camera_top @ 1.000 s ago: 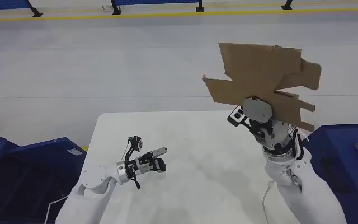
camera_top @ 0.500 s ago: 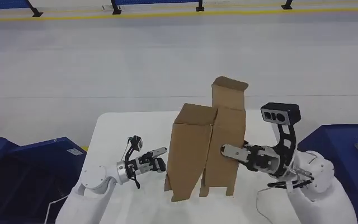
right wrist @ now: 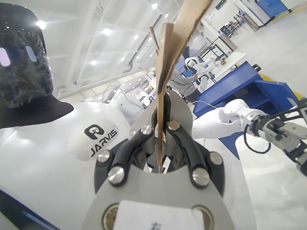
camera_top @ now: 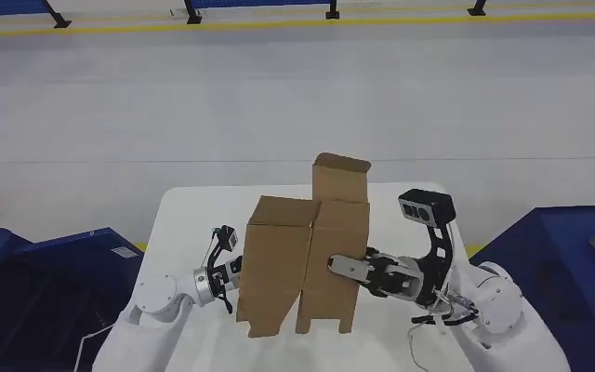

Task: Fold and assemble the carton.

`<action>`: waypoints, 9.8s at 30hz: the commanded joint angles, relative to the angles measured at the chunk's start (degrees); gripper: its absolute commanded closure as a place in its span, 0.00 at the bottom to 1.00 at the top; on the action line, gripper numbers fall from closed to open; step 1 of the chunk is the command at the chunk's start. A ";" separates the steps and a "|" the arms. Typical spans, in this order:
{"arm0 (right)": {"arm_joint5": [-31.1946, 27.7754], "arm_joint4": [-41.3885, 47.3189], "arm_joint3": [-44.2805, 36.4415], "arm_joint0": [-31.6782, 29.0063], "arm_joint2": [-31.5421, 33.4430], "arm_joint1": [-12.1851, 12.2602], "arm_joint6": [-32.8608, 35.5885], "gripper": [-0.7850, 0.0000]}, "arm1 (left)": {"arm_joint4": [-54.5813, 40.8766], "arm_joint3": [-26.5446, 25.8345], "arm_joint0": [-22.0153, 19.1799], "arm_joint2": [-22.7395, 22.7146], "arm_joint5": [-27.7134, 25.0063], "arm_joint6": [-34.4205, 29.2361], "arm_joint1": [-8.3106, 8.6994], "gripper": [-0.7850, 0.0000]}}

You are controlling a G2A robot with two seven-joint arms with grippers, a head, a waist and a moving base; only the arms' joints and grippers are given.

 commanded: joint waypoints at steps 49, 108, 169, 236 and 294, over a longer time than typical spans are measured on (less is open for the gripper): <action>-32.99 -71.29 -10.47 21.82 19.28 5.18 -13.66 1.00 | 0.00 0.00 0.00 0.00 0.00 0.00 0.00 0.00; -33.01 -62.00 2.59 13.66 3.96 9.98 -33.29 1.00 | 0.00 0.00 0.00 0.00 0.00 0.00 0.00 0.00; 13.14 35.04 28.39 27.93 -15.64 11.19 11.26 1.00 | 0.00 0.00 0.00 0.00 0.00 0.00 0.00 0.00; 19.34 29.66 54.03 29.62 -21.94 2.80 15.72 0.23 | -3.61 -16.41 5.18 -2.64 -1.22 -2.57 2.34 1.00; 10.88 16.33 46.62 20.87 -14.31 2.47 5.55 1.00 | 51.94 -32.92 15.80 -5.80 -11.60 24.41 4.82 0.00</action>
